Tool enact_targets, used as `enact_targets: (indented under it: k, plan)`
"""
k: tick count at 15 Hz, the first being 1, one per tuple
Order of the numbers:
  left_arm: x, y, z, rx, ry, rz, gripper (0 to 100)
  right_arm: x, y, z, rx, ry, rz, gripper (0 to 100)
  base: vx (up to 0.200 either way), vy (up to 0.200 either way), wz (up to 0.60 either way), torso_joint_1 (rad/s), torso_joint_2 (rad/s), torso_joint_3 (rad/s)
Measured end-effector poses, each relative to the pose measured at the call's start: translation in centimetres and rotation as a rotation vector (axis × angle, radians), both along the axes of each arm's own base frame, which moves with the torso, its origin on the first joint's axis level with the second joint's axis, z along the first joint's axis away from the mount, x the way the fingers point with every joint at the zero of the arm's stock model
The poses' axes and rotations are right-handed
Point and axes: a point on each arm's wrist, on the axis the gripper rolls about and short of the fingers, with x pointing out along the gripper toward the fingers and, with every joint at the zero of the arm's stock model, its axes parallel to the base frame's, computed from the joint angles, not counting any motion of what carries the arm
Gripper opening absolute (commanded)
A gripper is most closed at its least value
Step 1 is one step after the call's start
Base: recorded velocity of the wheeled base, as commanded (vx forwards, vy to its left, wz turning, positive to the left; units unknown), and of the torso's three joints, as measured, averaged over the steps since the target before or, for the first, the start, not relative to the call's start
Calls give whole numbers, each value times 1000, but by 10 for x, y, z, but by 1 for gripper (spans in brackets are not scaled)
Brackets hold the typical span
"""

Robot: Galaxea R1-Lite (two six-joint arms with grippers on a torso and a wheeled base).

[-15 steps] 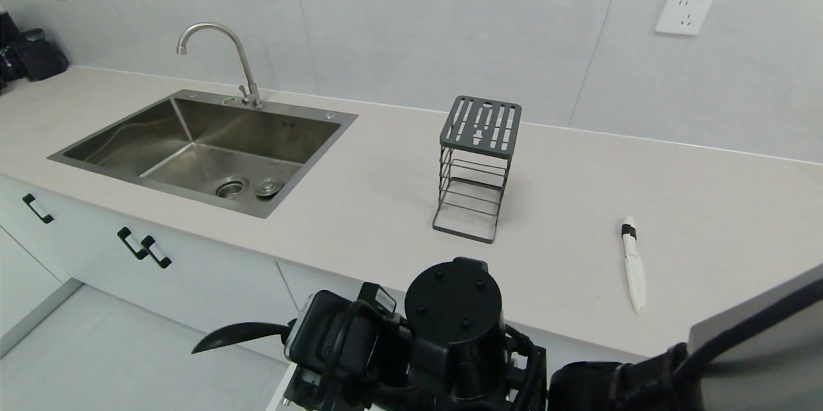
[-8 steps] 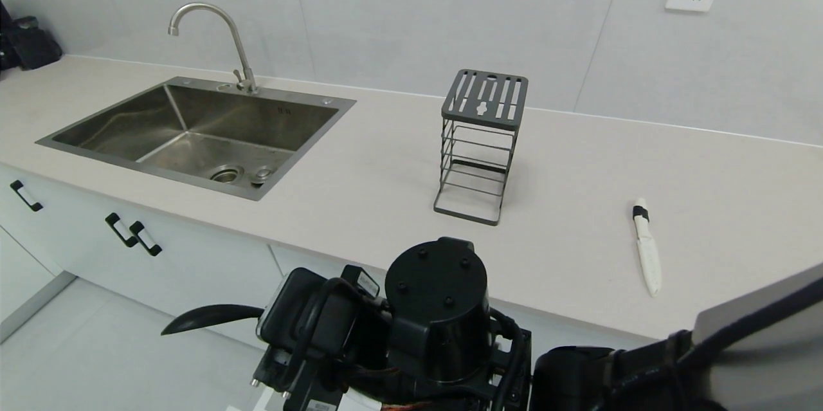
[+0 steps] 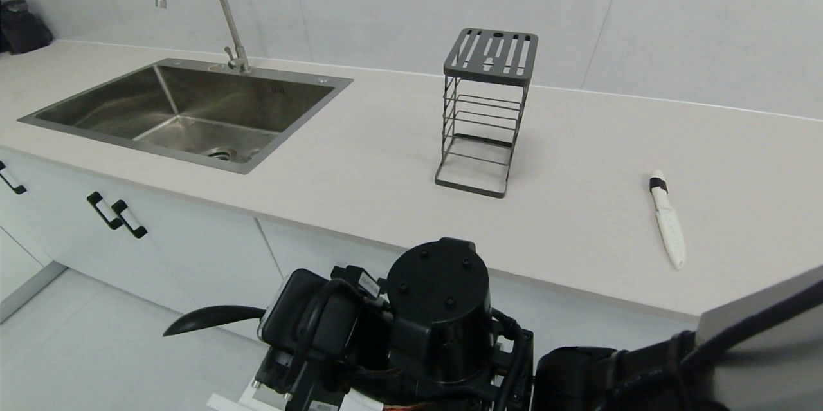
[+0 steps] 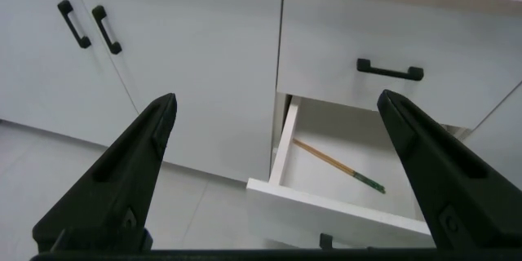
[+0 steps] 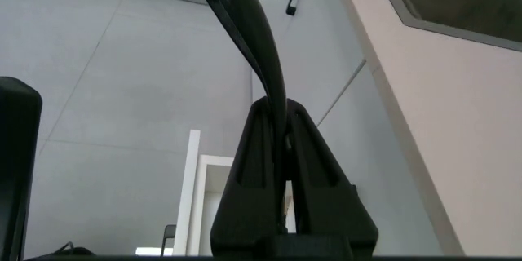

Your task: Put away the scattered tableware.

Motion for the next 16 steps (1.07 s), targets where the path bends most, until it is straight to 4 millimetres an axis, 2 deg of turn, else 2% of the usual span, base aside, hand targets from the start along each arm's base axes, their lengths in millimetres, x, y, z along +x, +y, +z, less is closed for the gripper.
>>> enact_targets:
  k: [16]
  plan:
    - [0, 0, 0, 1, 0, -1, 100, -2, -1, -6, -43, 24, 6, 0, 0, 0, 0, -165, 426, 257]
